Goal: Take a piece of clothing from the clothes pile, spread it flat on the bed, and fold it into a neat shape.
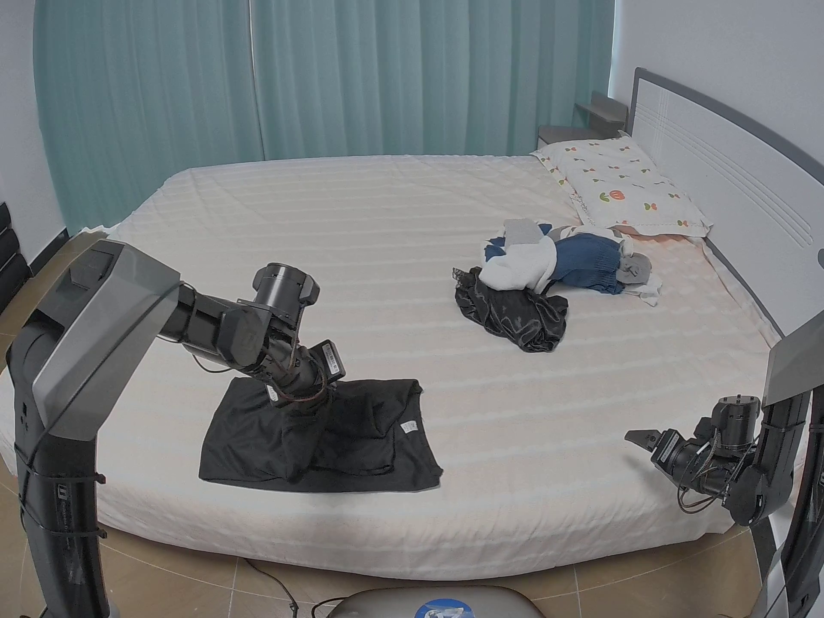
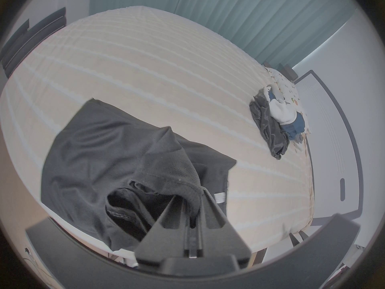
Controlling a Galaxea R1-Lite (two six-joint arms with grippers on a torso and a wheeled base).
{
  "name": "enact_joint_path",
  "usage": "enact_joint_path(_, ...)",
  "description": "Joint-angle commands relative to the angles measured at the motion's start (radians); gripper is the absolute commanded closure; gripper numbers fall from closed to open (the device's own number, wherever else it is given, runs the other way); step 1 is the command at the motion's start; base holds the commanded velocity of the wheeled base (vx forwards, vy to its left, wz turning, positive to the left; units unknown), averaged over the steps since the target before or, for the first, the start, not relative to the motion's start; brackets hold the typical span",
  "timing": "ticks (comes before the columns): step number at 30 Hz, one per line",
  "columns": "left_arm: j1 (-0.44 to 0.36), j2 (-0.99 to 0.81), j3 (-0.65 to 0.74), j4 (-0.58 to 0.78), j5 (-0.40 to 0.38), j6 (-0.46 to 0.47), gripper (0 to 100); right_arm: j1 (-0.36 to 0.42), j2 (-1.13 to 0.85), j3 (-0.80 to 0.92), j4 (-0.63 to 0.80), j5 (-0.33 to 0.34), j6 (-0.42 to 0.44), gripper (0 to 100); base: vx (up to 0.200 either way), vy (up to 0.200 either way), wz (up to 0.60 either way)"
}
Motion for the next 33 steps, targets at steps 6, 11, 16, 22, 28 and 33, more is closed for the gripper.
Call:
enact_joint_path(6, -0.064, 0.139, -0.145, 0.023, 0.079, -0.068, 100, 0.001, 0.006, 0.0, -0.001, 0.001, -0.001, 0, 0.0, -0.067, 0.0)
enact_joint_path(11, -0.066, 0.188, -0.197, 0.023, 0.105, -0.151, 100, 0.003, 0.006, -0.001, -0.001, 0.001, -0.001, 0, 0.0, 0.0, 0.0)
enact_joint_path(16, -0.046, 0.212, -0.215, 0.024, 0.108, -0.159, 0, 0.003, 0.008, 0.0, -0.001, 0.001, -0.001, 0, 0.0, 0.0, 0.0)
enact_joint_path(22, -0.043, 0.172, -0.163, 0.027, 0.045, -0.188, 0, 0.003, 0.014, 0.003, -0.001, 0.001, -0.002, 0, 0.0, 0.0, 0.0)
enact_joint_path(28, -0.012, 0.04, -0.057, 0.004, -0.052, -0.2, 0, 0.003, 0.015, 0.011, -0.018, -0.001, -0.002, 0, 0.0, 0.0, 0.0)
enact_joint_path(33, 0.089, -0.029, 0.046, -0.062, -0.073, -0.2, 0, 0.007, 0.031, 0.019, -0.048, -0.001, -0.002, 0, 0.0, 0.0, 0.0)
